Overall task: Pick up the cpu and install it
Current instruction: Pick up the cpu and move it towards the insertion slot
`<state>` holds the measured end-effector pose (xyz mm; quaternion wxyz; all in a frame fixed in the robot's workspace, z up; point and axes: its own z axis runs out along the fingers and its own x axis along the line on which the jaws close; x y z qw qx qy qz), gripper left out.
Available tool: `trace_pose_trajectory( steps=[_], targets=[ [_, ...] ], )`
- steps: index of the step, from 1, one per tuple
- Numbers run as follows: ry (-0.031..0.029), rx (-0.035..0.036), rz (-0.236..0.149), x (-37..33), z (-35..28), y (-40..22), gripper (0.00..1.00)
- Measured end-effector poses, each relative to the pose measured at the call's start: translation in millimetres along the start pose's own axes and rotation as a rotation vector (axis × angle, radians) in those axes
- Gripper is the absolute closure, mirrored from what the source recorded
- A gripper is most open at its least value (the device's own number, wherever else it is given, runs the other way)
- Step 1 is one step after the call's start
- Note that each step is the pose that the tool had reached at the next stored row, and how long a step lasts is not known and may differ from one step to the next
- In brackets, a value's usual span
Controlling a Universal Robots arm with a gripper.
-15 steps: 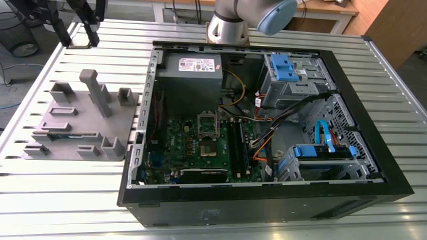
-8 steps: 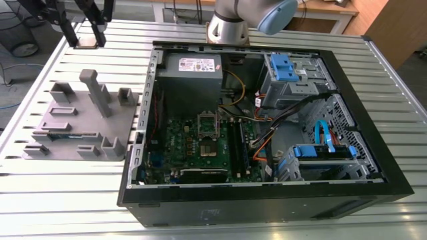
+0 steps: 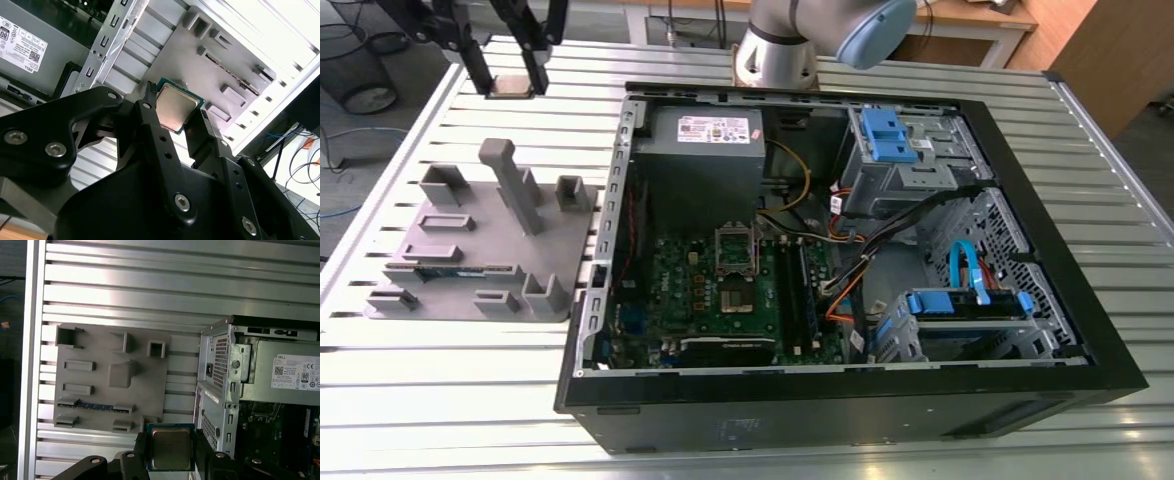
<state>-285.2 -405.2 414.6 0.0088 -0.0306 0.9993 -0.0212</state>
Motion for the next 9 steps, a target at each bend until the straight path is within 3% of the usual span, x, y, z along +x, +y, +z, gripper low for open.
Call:
trace_pose_trajectory(
  steps=[9],
  targets=[
    [-0.0001,0.0000,0.000,-14.3,0.3,-0.9,0.53]
  ],
)
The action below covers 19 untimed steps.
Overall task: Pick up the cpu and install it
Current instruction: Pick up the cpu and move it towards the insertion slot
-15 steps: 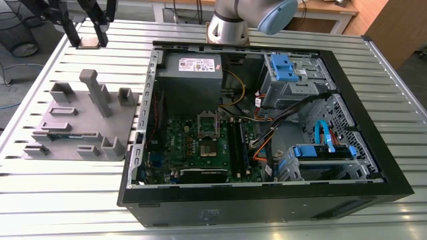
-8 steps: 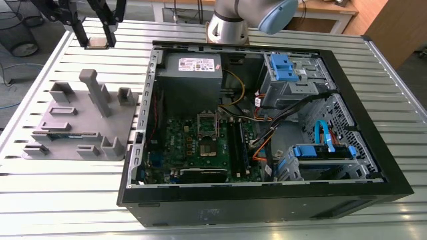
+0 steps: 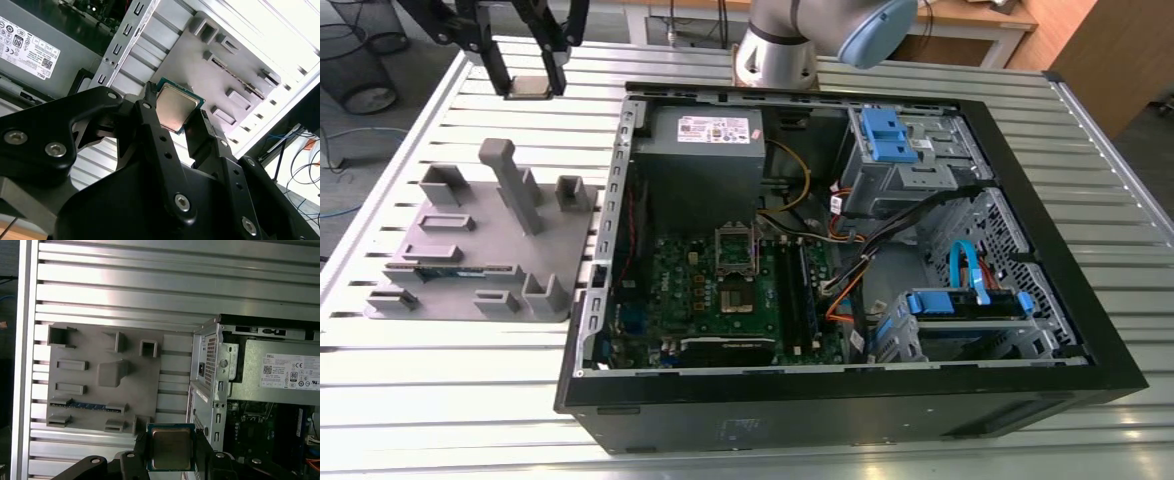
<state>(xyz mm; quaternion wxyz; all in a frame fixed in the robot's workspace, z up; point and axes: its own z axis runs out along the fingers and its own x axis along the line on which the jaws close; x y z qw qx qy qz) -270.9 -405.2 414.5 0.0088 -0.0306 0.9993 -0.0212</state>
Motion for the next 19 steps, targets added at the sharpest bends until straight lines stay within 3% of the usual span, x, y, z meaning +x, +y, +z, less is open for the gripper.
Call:
trace_pose_trajectory(
  steps=[19],
  targets=[
    [0.0001,0.0001,0.000,-31.2,0.6,-1.9,0.53]
  ],
)
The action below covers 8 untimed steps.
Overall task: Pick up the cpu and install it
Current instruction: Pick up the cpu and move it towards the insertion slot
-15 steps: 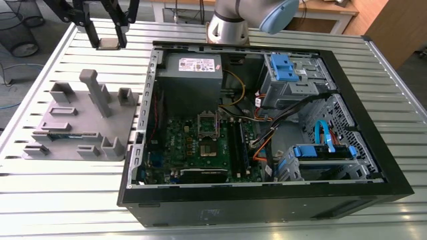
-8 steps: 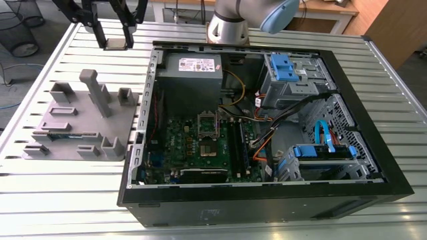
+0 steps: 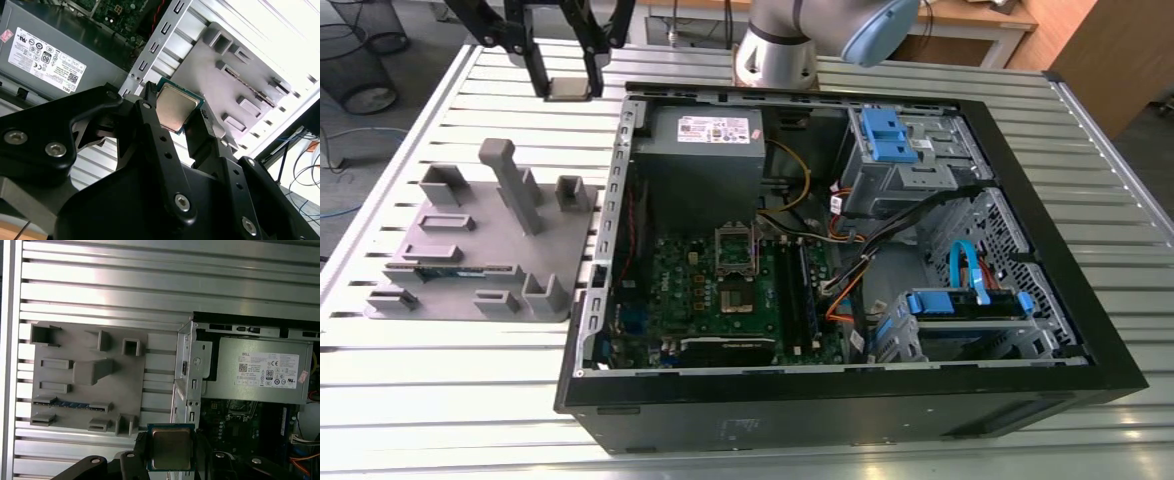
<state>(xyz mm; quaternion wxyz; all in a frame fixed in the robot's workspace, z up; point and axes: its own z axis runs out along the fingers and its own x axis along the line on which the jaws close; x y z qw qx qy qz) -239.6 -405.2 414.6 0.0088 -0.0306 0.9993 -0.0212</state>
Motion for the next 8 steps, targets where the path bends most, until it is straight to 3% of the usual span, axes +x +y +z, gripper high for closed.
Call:
trace_pose_trajectory(
  steps=[8],
  targets=[
    [0.0000,0.0000,0.000,-14.1,0.3,-0.8,0.53]
  ],
)
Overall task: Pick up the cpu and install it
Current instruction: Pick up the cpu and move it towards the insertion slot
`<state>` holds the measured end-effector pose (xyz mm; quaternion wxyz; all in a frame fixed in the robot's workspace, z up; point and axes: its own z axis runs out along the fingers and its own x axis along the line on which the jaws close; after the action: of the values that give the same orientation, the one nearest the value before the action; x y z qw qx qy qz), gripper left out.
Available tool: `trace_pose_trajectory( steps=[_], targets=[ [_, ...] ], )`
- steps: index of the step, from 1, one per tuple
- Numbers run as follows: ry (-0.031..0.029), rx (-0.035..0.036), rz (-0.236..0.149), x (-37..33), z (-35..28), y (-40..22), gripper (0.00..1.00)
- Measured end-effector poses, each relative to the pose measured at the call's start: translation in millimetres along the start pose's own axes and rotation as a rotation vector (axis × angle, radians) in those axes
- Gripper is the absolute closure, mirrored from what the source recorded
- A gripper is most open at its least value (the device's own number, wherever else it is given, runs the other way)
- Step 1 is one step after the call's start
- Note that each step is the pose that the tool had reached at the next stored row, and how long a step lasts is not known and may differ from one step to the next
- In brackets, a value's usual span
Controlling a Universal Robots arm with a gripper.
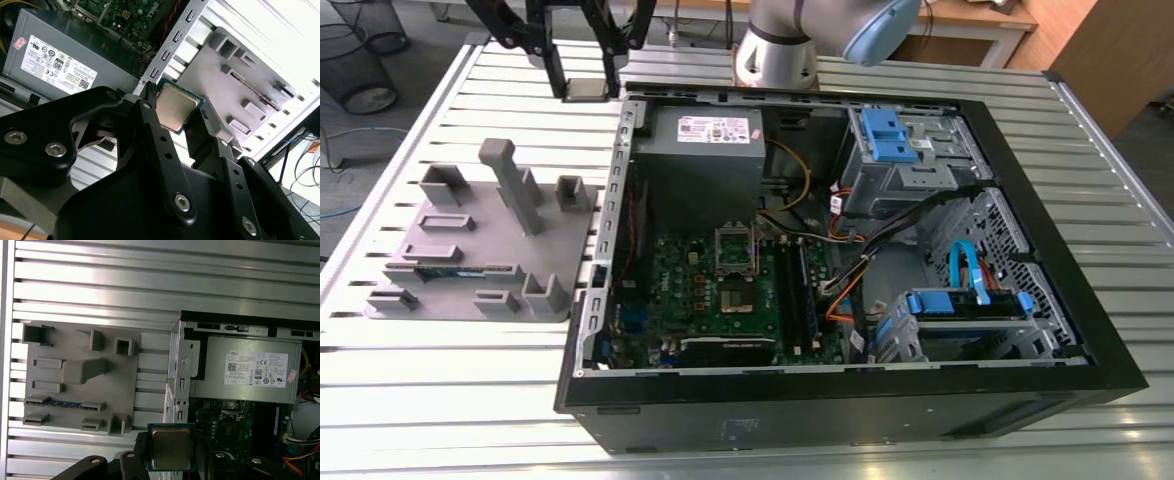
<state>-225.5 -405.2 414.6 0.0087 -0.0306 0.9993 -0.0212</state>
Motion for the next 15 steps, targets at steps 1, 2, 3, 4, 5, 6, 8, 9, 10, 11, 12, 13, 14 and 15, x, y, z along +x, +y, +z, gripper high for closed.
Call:
trace_pose_trajectory(
  steps=[1,2,3,4,5,6,8,9,10,11,12,13,14,15],
  targets=[
    [-0.0001,-0.0001,0.000,-1.8,0.1,-0.1,0.53],
    [-0.0001,0.0000,0.000,-3.5,0.1,-0.3,0.53],
    [-0.0001,0.0000,0.000,-5.4,0.1,-0.3,0.53],
    [0.0000,0.0000,0.000,-7.1,0.2,-0.4,0.53],
    [-0.0001,-0.0001,0.000,-8.8,0.2,-0.5,0.53],
    [-0.0001,0.0000,0.000,-10.6,0.2,-0.6,0.53],
    [-0.0001,-0.0001,0.000,-14.0,0.3,-0.8,0.53],
    [0.0000,0.0000,0.000,-15.8,0.3,-1.0,0.53],
    [-0.0001,0.0000,0.000,-17.7,0.4,-1.1,0.53],
    [-0.0001,-0.0001,0.000,-19.4,0.4,-1.2,0.53],
    [-0.0001,0.0000,0.000,-21.2,0.4,-1.3,0.53],
    [0.0000,0.0000,0.000,-22.9,0.5,-1.4,0.53],
    [-0.0001,-0.0001,0.000,-24.6,0.5,-1.5,0.53],
    [-0.0001,-0.0001,0.000,-26.3,0.5,-1.6,0.53]
  ],
)
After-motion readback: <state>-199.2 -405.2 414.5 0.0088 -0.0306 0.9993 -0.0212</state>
